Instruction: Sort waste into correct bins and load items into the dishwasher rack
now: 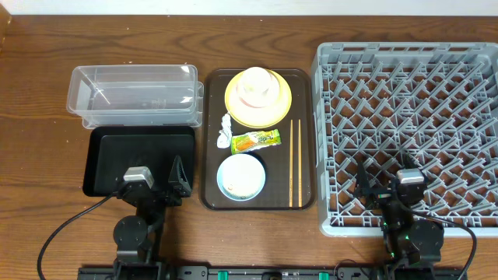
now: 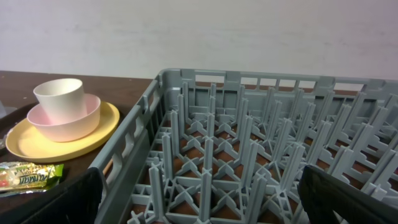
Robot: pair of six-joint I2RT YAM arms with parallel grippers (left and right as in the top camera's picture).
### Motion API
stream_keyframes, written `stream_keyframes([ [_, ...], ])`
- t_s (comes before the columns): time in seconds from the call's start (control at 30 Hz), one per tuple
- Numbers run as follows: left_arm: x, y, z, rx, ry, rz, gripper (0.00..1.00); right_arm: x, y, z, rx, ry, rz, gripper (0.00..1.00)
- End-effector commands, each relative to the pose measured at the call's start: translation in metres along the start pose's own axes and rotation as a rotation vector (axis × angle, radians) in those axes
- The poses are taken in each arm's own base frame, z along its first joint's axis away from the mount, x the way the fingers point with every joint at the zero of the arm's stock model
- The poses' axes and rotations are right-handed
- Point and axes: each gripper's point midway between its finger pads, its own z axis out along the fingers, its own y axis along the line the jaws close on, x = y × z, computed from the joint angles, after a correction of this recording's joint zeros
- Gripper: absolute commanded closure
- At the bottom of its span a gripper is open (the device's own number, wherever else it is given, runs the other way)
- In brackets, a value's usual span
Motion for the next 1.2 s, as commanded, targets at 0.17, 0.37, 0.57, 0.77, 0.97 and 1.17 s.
stream_keyframes([
  [0.17, 0.016, 0.003, 0.001, -0.007, 0.054, 0.013, 0.07, 0.001, 0.002, 0.000, -0.008, 0.005, 0.003, 0.01],
  [0.37, 0.017, 0.003, 0.001, -0.007, 0.055, 0.013, 0.07, 0.001, 0.002, 0.000, -0.008, 0.005, 0.003, 0.01],
  [0.57, 0.016, 0.003, 0.001, -0.007, 0.054, 0.013, 0.07, 0.001, 0.002, 0.000, -0.008, 0.005, 0.003, 0.01],
  [0.77, 0.016, 0.003, 0.001, -0.007, 0.054, 0.013, 0.07, 0.001, 0.002, 0.000, -0.008, 0.005, 0.003, 0.01],
  [0.97, 0.017, 0.003, 0.001, -0.007, 0.055, 0.013, 0.07, 0.001, 0.002, 0.000, -0.010, 0.005, 0.003, 0.01],
  [1.17, 0.017, 0.003, 0.001, -0.007, 0.055, 0.013, 0.07, -0.018, 0.002, -0.002, -0.009, -0.049, 0.110, 0.01],
])
